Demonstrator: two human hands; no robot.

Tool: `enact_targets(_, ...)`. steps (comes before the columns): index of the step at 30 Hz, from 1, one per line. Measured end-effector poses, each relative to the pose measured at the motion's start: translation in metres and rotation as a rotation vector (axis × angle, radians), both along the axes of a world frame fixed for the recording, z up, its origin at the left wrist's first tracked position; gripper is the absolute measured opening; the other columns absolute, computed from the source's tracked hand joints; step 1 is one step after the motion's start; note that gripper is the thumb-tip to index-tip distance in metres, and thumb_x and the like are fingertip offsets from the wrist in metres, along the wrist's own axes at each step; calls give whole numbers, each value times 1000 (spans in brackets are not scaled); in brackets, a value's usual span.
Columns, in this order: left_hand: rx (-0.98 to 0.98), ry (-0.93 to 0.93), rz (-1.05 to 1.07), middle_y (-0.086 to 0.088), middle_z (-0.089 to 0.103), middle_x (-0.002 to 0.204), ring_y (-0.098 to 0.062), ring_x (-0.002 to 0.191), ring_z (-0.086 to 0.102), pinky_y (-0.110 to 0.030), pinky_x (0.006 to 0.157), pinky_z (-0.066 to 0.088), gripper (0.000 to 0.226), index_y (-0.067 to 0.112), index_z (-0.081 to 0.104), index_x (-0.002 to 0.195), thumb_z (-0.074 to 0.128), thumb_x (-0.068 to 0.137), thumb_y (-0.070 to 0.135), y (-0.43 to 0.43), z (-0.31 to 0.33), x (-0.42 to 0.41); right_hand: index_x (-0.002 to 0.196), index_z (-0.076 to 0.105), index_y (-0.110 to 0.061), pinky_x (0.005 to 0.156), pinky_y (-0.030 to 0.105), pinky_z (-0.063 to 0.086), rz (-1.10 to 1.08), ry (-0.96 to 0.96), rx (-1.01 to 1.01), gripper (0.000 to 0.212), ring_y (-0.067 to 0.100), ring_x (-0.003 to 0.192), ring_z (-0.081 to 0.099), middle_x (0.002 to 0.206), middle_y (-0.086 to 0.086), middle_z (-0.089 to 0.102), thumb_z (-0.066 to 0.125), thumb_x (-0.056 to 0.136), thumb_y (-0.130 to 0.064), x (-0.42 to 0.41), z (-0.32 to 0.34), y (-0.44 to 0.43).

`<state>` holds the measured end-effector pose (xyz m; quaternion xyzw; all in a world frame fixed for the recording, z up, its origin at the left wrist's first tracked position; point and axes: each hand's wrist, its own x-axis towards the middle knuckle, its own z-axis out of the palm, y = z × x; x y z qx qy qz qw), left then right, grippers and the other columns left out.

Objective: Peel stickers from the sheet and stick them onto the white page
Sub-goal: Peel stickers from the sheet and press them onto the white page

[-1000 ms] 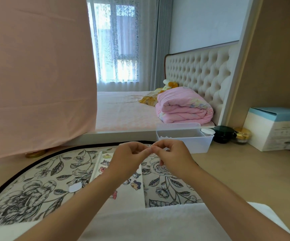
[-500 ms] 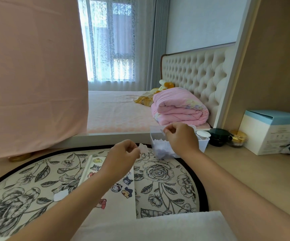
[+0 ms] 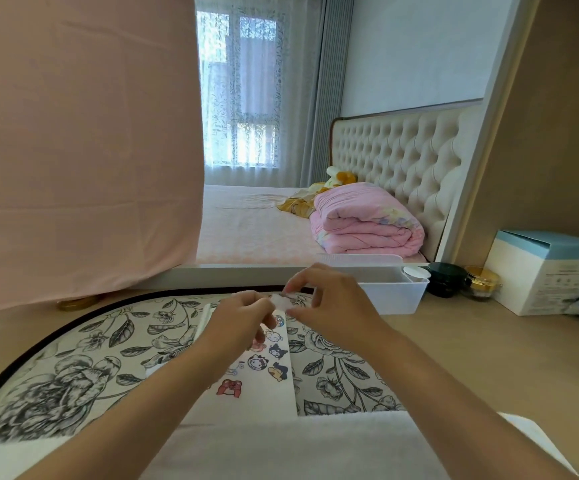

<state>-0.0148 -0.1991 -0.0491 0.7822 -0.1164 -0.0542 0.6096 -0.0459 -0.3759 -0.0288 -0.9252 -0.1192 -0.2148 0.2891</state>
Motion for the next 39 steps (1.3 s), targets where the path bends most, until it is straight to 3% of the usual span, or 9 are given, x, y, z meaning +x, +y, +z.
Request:
enact_targets(6,-12,69,-56,-1,65,65,-14,54,55,-26,51,41,22,8,65,79,52,96,14,25,2,-26,88,74,-34,62,6,39,31,-170,-93,12,-14,71,55,97,-21,64,83,80,-36,-20,-19,30)
enact_targets(10,-87,132,-75,-3,65,66,-19,52,56,-27,49,39,20,7,63,84,52,97,18,40,-1,-34,86,77,-33,60,16,48,46,-178,22,7,-2,64,58,93,-20,66,82,82,-30,-31,-25,45)
enact_targets(14,-95,151,-138,-4,67,69,-21,55,59,-27,49,39,40,12,58,102,55,87,49,57,-13,-38,78,78,-30,65,35,57,58,49,464,10,9,58,57,84,-10,73,84,79,-22,-45,-19,62)
enact_targets(17,-138,102,-147,-5,69,76,-20,60,59,-27,49,38,52,15,61,100,54,77,61,67,-21,-45,82,77,-18,55,25,55,85,237,654,6,12,56,60,74,-2,73,82,82,-14,-51,-16,65)
enact_targets(20,-124,-85,-114,-2,71,82,-19,64,62,-23,52,40,28,19,65,93,60,91,46,73,-28,-48,90,77,-10,47,21,42,103,368,767,9,14,56,58,70,2,70,78,85,-17,-55,-23,63)
enact_targets(24,-6,-250,-89,-2,72,75,-10,62,63,-20,59,49,14,21,68,81,66,95,24,70,-35,-45,95,77,-8,48,23,39,109,430,752,17,15,57,57,76,6,71,79,84,-21,-53,-29,62)
enact_targets(29,68,-325,9,3,71,71,-5,60,58,-18,58,47,18,22,67,76,66,94,24,67,-37,-43,95,78,-14,46,18,42,34,366,728,13,13,53,58,76,0,76,80,83,-19,-49,-29,69)
enact_targets(33,101,-349,24,7,71,72,-1,59,57,-16,58,45,18,24,66,77,64,95,27,68,-41,-42,100,76,-21,59,24,55,-9,289,657,20,12,54,62,82,0,78,83,82,-24,-44,-34,70)
enact_targets(39,108,-349,24,11,71,72,2,57,53,-13,56,42,19,27,68,76,66,94,29,68,-39,-44,87,77,-11,49,12,45,0,273,545,9,7,48,57,67,0,69,76,88,-20,-44,-32,66)
